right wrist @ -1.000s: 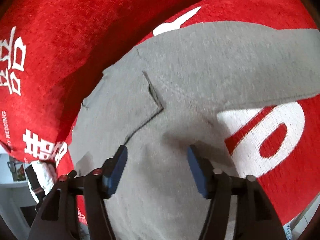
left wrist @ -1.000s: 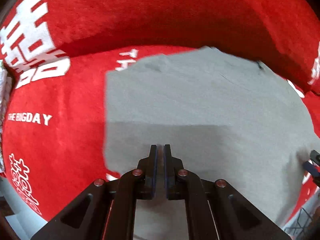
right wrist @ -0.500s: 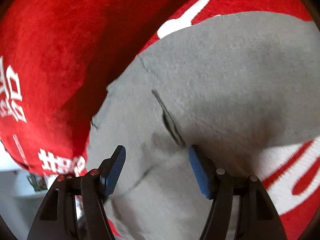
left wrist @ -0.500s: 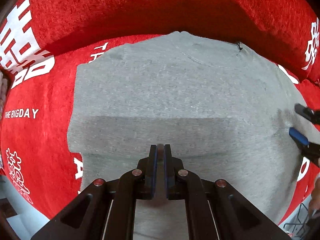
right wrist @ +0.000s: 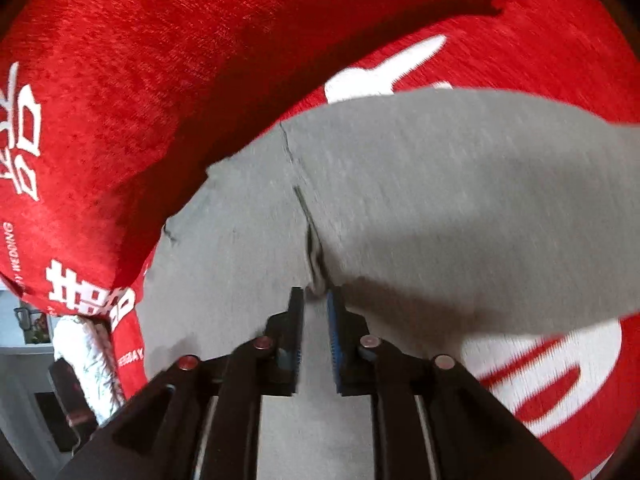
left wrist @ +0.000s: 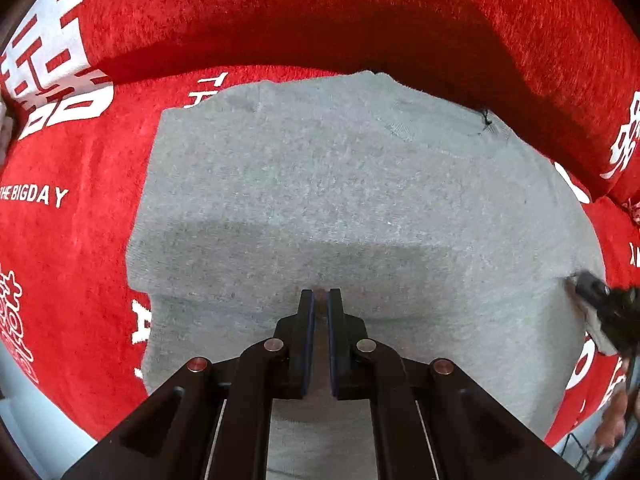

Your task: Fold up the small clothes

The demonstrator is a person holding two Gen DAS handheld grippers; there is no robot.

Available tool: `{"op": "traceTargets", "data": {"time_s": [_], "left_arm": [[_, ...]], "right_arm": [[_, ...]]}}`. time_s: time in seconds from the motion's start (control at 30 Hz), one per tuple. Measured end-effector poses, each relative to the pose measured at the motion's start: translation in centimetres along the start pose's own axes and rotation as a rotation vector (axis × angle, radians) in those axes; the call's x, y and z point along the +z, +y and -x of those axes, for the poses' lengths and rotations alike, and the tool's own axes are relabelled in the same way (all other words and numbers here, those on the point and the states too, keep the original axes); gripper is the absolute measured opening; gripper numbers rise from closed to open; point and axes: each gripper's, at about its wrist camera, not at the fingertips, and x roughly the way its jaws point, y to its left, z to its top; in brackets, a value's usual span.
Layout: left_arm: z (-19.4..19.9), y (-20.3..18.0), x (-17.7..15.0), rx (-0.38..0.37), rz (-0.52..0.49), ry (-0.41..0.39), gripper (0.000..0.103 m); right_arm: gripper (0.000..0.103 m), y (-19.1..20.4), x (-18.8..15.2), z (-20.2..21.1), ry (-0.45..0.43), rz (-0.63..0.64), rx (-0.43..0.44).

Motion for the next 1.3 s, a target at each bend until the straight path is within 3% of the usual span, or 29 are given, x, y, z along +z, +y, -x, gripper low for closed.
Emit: {"op": "traceTargets", "data": {"time_s": [0.03,0.07,0.1,0.2,0.27,0.4,0.5,0.57,1.3], "left_arm": [[-0.1,-0.1,0.0,0.008,-0.002,-0.001,0.033],[-0.2,-0.2,0.0,0.016,-0.001,-0.001,0.096],[-0.1,-0.2,0.1,0.036,0.003,-0.010,0.100],[0.4,-1.0,0.2,0.081,-0.037,-0.055,0.102],[0.6,-1.5,0.4,0.109,-0.057,-0.069,0.102],[0.4,-2.5,1.1,0.158,-0.071,-0.070,0.102],[-0.7,-3.3,1.5,0.142,-0.087,-0.022,0.102],[-1.2,-4.0,1.5,0.154,-0.114,-0.002,0.102],[-3.0,-12.5,0.3,0.080,-0.286,0.029,0.102]], "right_arm": [[0.044,-0.1,-0.4,0.2,-0.004,0.006,0.011],[0.056,-0.3,-0.8,0.5,-0.004,0.007,0.013],[0.058,-0.4,-1.3,0.8,-0.004,0.009,0.017],[0.060,-0.8,-2.1,1.4,-0.001,0.005,0.028],[0.068,-1.2,-2.4,1.5,-0.005,-0.003,0.039],[0.068,-2.3,-2.7,2.1,-0.012,-0.027,0.038],[0.070,-3.4,-2.6,2.9,-0.022,-0.041,0.039],[0.077,-4.4,-2.6,3.5,-0.032,-0.056,0.041],[0.077,-19.7,-2.4,10.4,-0.208,-0.459,0.071]]}}
